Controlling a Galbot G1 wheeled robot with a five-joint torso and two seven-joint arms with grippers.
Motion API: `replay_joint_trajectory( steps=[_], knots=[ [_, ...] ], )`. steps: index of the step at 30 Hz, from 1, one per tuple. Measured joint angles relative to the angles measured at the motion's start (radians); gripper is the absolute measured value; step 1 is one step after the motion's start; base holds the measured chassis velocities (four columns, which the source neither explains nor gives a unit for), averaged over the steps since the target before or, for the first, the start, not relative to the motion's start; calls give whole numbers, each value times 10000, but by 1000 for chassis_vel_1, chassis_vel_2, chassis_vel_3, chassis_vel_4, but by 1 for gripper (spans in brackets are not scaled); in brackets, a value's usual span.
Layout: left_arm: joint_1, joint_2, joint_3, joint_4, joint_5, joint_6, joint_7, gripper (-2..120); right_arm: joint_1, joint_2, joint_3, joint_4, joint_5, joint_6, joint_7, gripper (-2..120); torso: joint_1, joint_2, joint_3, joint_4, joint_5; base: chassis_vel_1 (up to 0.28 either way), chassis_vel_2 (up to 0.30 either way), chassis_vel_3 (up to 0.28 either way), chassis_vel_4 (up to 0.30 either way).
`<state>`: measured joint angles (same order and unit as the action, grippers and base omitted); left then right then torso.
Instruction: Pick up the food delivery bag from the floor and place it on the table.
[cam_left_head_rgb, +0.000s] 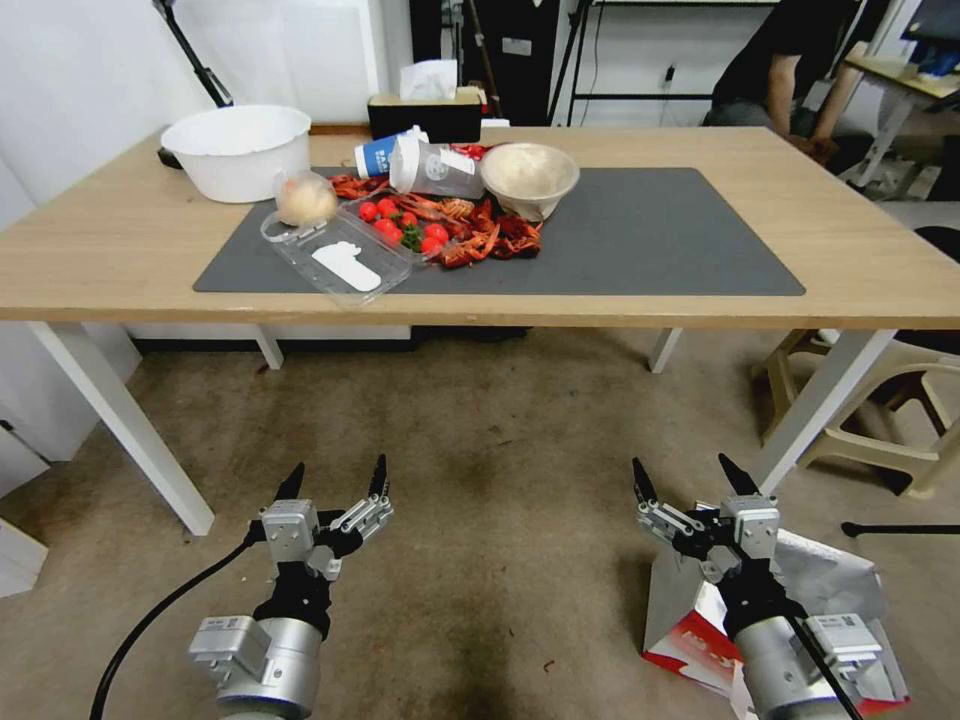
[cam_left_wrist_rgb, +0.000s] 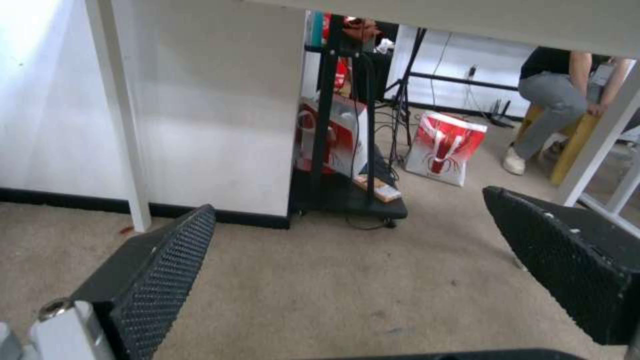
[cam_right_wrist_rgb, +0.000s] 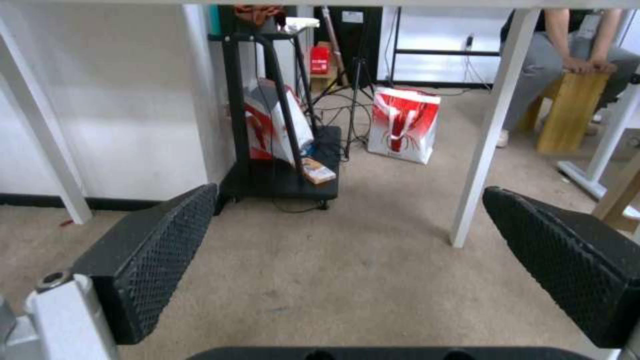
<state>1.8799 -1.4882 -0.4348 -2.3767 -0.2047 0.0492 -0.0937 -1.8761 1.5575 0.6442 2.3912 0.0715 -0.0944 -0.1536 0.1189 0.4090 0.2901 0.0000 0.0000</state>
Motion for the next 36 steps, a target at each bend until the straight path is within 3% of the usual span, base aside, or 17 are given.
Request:
replay_joint_trajectory(
  steps=[36],
  knots=[
    [53, 31, -4, 205, 137, -140, 56, 100, 124, -67, 6, -220, 28, -8, 20, 100, -450, -1437, -990, 0, 0, 0, 0, 0, 0]
  ],
)
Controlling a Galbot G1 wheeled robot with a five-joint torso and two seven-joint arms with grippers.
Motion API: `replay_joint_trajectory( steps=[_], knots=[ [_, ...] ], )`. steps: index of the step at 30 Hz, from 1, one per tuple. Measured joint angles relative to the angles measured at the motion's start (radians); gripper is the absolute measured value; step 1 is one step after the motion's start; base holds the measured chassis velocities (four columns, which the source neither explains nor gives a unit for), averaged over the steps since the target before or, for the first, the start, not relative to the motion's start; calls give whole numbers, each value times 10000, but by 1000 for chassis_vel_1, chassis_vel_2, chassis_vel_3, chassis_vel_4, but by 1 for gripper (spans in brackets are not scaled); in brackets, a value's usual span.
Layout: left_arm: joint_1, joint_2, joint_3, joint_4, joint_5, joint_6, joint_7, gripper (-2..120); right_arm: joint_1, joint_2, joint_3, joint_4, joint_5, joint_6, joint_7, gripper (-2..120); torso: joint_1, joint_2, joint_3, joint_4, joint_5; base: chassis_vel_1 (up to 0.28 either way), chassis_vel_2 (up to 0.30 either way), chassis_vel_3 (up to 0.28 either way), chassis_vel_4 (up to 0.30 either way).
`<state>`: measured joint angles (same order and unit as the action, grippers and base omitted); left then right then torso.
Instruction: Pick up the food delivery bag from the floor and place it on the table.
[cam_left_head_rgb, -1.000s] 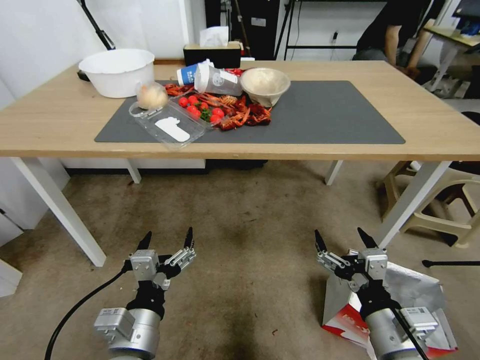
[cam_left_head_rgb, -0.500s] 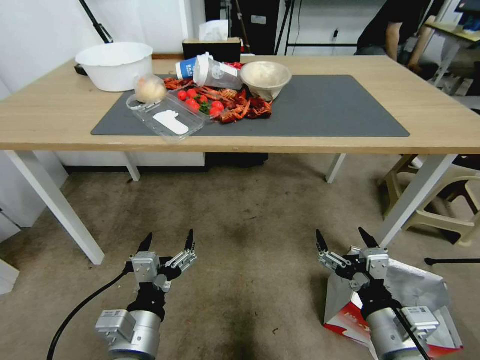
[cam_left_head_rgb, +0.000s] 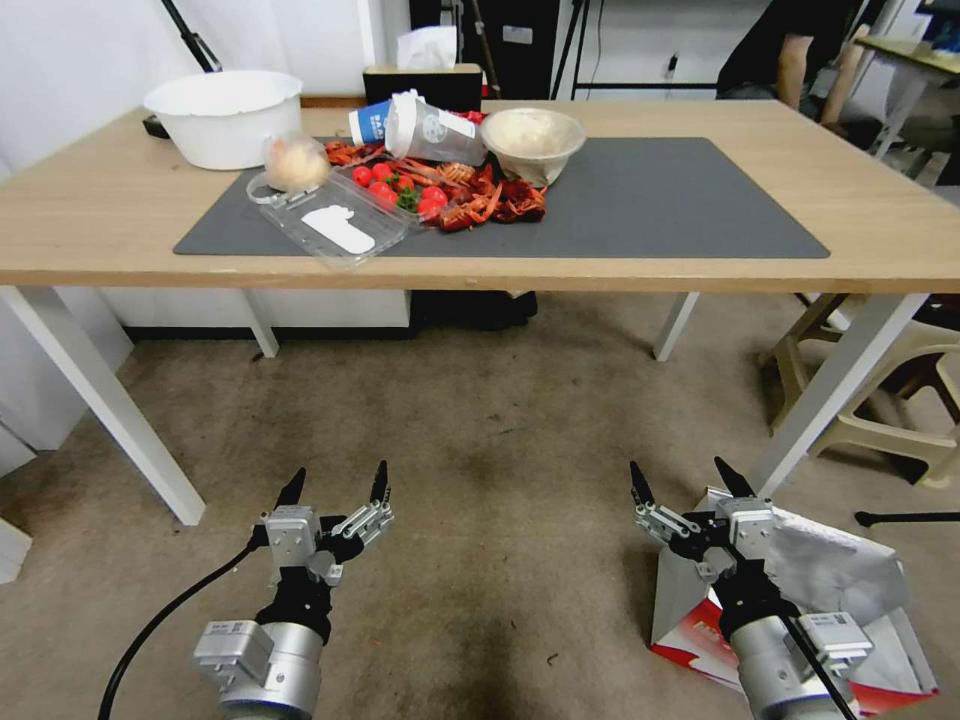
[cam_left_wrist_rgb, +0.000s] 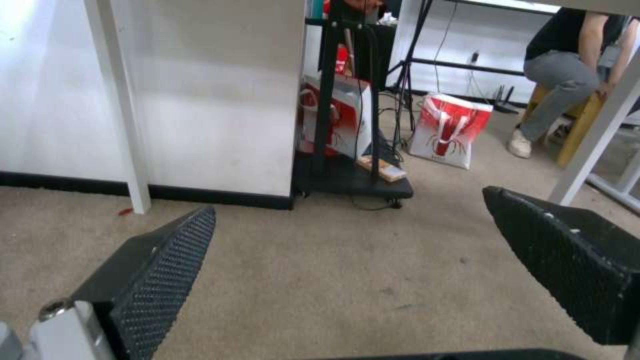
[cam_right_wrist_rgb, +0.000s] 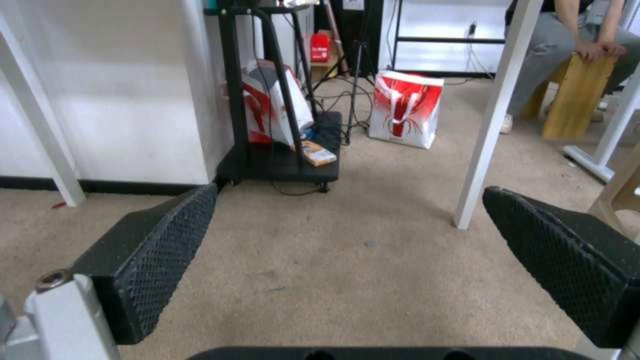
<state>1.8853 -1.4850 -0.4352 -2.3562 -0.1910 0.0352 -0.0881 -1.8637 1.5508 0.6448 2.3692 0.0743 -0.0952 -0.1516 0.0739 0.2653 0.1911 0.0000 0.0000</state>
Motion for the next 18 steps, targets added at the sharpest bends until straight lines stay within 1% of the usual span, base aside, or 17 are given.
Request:
replay_joint_trajectory(
  steps=[2, 10, 14, 18],
  knots=[
    [-9, 2, -8, 27, 45, -13, 0, 100, 44, -2, -6, -57, 1, -16, 10, 100, -29, -121, -88, 0, 0, 0, 0, 0, 0],
    [-14, 12, -40, 32, 55, -13, -4, 100, 79, 0, -5, -82, 4, -18, 20, 100, -104, -384, -276, 0, 0, 0, 0, 0, 0],
    [-10, 8, -44, 41, 60, -30, -9, 100, 44, 30, -4, -75, 0, -10, 18, 100, -149, -602, -449, 1, 0, 0, 0, 0, 0],
    [-11, 1, -46, 73, 67, -60, -9, 100, 29, 30, -6, -69, -8, 2, 21, 100, -175, -704, -524, 0, -1, 0, 0, 0, 0]
  ],
)
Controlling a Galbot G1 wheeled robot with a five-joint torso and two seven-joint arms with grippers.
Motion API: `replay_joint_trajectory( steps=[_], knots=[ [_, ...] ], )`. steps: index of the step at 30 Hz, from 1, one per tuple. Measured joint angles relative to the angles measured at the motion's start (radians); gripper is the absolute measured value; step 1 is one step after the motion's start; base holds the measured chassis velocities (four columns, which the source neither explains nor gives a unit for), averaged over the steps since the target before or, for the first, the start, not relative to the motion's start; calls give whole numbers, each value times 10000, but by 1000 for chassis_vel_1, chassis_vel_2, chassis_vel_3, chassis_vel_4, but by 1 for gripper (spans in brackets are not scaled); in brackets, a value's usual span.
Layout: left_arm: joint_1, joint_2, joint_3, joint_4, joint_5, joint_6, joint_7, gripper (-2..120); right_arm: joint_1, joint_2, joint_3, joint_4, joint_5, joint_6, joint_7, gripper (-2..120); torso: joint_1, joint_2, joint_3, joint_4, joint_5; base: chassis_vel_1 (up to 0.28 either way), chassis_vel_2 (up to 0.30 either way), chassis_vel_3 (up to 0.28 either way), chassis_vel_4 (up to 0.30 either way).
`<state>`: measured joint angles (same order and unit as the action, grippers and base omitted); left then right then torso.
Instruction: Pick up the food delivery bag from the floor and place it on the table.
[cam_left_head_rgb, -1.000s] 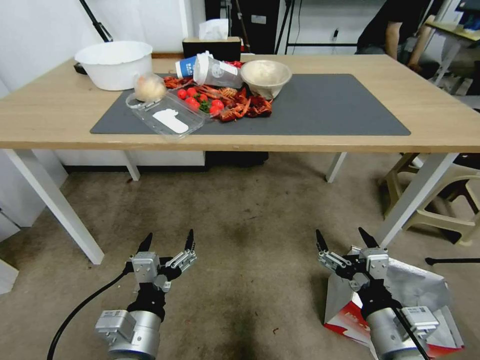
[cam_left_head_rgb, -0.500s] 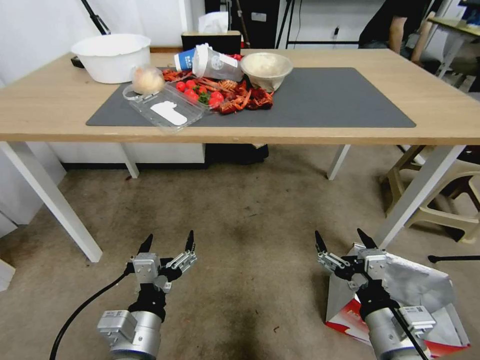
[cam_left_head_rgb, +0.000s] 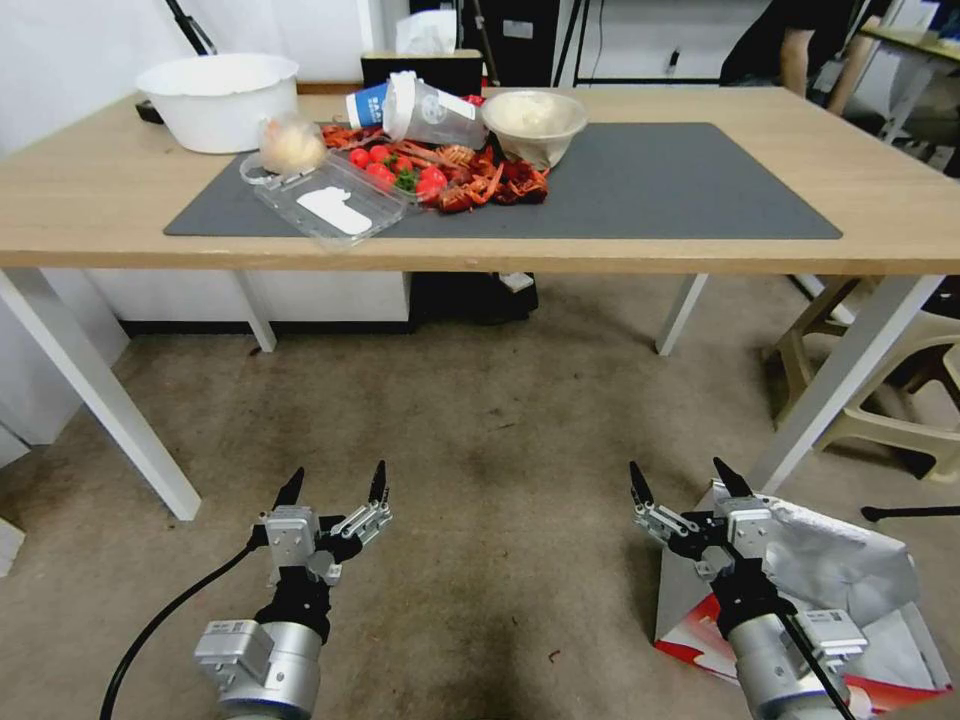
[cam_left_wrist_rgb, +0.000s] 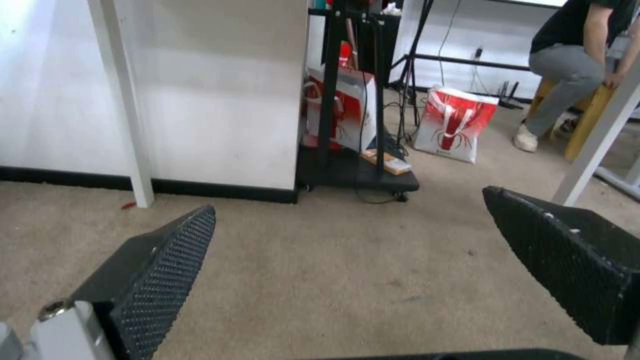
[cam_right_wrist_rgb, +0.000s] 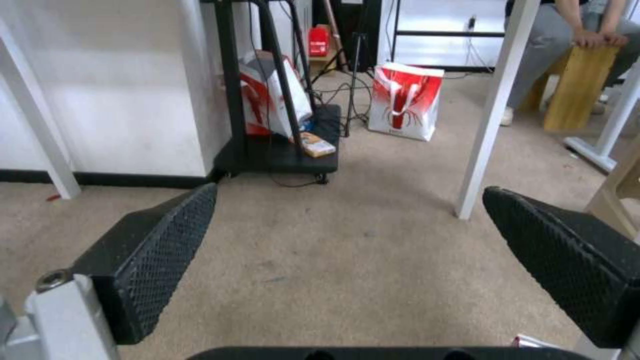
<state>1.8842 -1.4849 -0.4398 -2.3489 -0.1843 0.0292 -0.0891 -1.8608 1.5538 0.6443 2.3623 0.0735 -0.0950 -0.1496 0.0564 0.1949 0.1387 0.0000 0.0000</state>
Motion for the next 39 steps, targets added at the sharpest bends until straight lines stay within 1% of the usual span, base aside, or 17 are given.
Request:
replay_joint_trajectory(
  steps=[5, 6, 14, 17, 18, 22, 24, 26, 27, 29, 36, 38, 39],
  knots=[
    [26, -5, 0, 7, 18, -46, 2, 100, 23, -20, 37, 0, -14, 13, 33, 100, -46, -192, -149, 0, 1, 0, 0, 0, 0],
    [30, -1, 0, 6, 17, -61, 7, 100, 25, -19, 42, 9, -14, 13, 35, 100, -54, -270, -218, 0, 1, 0, 0, 0, 0],
    [60, 9, -3, -12, 13, -75, 18, 100, -1, 25, 12, 34, -69, 34, 31, 100, -92, -500, -410, 0, 0, 0, 0, 0, 0],
    [68, 35, -22, -20, 13, -84, 18, 100, -3, 35, 21, 73, -108, 39, 17, 100, -119, -695, -578, 0, 0, 0, 0, 0, 0],
    [68, 35, -22, -20, 13, -84, 18, 100, -3, 35, 21, 73, -108, 39, 17, 100, -119, -695, -578, 0, 0, 0, 0, 0, 0],
    [60, 36, -26, -5, 12, -86, 45, 100, -13, 32, 56, 77, -108, 50, 15, 100, -155, -904, -749, 0, 1, 0, 0, 0, 0],
    [60, 35, -26, 1, 12, -86, 52, 100, -15, 32, 58, 77, -108, 52, 15, 100, -159, -941, -783, 0, 0, 0, 0, 0, 0],
    [46, 31, -28, 8, 12, -86, 54, 100, -16, 32, 69, 77, -109, 58, 14, 100, -167, -1053, -889, 0, 0, 0, 0, 0, 0],
    [46, 31, -28, 8, 12, -86, 54, 100, -16, 32, 69, 77, -109, 58, 14, 100, -167, -1053, -889, 0, 0, 0, 0, 0, 0],
    [33, 30, -37, 18, 11, -86, 54, 100, -16, 31, 75, 77, -108, 60, 12, 100, -174, -1175, -1002, 0, 0, 0, 0, 0, 0],
    [8, 22, -54, 69, -18, -89, 47, 100, -8, 17, 84, 59, -103, 61, 12, 100, -208, -1403, -1201, 0, 0, 0, 0, 0, 0],
    [-3, 19, -56, 80, -24, -91, 43, 100, -1, 9, 91, 38, -99, 60, 12, 100, -206, -1520, -1321, 0, 1, 0, 0, 0, 0],
    [-3, 19, -56, 80, -24, -91, 43, 100, -1, 9, 91, 38, -99, 60, 12, 100, -206, -1520, -1321, 0, 1, 0, 0, 0, 0]
  ],
)
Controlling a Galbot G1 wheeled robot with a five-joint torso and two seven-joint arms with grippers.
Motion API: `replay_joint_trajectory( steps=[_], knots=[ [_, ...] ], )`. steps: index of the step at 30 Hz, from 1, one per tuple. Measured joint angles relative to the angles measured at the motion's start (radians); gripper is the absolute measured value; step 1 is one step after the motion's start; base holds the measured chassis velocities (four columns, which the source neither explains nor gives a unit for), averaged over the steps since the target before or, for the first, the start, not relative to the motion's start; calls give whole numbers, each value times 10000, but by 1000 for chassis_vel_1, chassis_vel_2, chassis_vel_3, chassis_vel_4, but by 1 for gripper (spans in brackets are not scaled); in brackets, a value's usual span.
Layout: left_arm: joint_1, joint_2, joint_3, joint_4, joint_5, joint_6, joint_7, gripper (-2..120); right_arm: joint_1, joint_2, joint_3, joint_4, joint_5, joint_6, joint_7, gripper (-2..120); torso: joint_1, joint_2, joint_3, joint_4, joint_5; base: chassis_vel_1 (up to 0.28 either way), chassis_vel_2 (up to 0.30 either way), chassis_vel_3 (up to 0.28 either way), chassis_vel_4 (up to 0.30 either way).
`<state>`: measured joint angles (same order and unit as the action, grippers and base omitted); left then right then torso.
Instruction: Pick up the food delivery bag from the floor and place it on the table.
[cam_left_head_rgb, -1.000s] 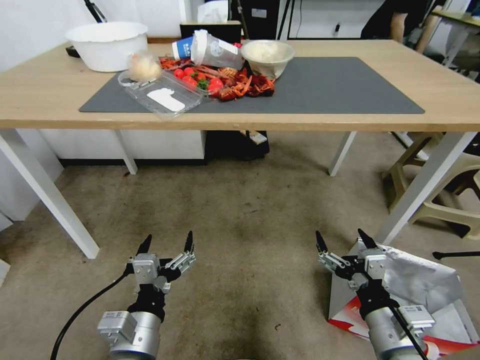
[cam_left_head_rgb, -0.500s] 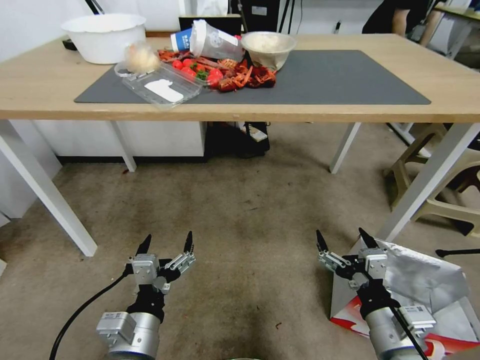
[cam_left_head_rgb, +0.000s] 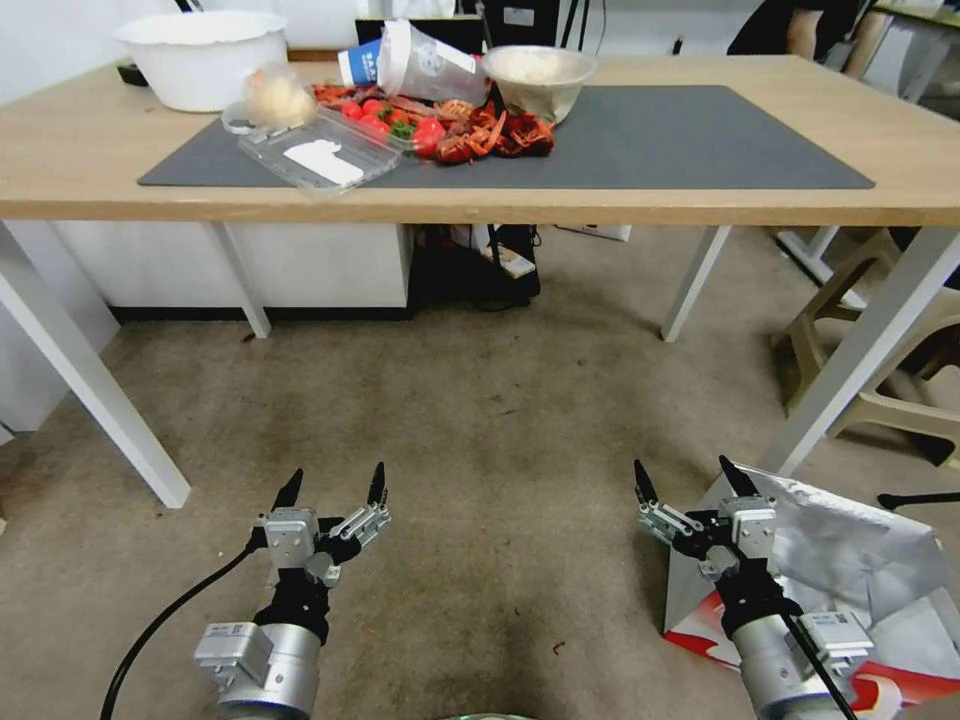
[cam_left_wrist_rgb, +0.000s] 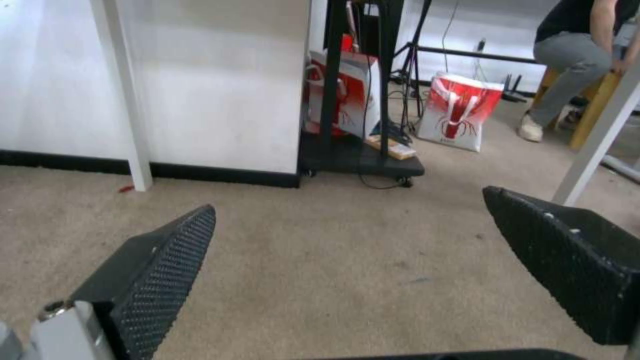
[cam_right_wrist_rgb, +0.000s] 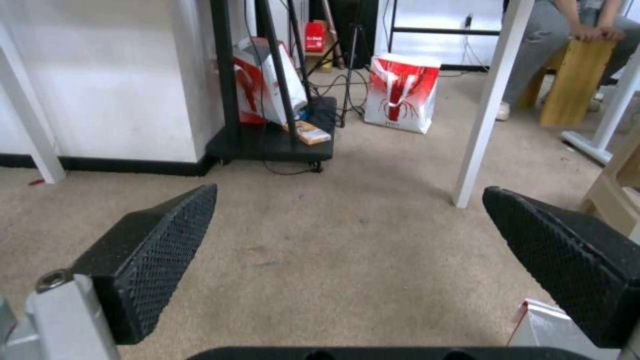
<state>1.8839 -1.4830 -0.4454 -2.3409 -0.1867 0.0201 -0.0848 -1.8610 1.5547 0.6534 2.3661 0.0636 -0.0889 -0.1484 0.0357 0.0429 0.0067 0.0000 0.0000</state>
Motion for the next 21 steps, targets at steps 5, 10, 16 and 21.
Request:
replay_joint_trajectory(
  steps=[5, 10, 16, 21],
  knots=[
    [-21, -1, -2, 14, -12, -1, -11, 100, 8, 0, 0, -31, 1, -6, -4, 100, -15, -168, -66, 0, 0, 0, 0, 0, 0],
    [-18, -3, 3, 17, -17, -2, -7, 100, 4, 3, -6, -41, 1, -9, -11, 100, -29, -205, -67, -1, 0, 0, 0, 0, 0],
    [-44, -9, -4, 127, -51, -244, 99, 100, -7, -28, 28, -62, 2, -9, -14, 100, -30, -195, -67, -1, 0, 0, 0, 0, 0],
    [-55, 30, -57, 219, -59, -373, 338, 100, 31, -180, 125, -188, 104, 101, -67, 100, -29, -170, -66, -1, 0, 0, 0, 0, 0]
  ],
)
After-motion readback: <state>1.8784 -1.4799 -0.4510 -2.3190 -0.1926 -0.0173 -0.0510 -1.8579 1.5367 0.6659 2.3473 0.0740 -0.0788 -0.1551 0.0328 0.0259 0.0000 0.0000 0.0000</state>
